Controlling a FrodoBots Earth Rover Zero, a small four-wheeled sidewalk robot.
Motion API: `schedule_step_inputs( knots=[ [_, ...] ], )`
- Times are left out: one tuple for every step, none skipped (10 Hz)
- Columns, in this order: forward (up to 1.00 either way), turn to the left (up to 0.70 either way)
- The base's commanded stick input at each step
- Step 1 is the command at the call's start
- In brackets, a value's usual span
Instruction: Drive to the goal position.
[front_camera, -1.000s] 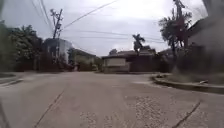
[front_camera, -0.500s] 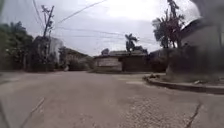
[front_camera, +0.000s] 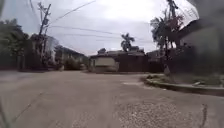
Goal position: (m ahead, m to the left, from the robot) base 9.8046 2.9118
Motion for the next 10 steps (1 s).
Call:
schedule_step_inputs(
  knots=[
    [0.50, 0.00],
    [0.50, 0.00],
    [0.50, 0.00],
    [0.50, 0.00],
    [0.50, 0.00],
    [0.50, 0.00],
    [0.50, 0.00],
    [0.50, 0.00],
    [0.50, 0.00],
    [0.50, 0.00]
  ],
)
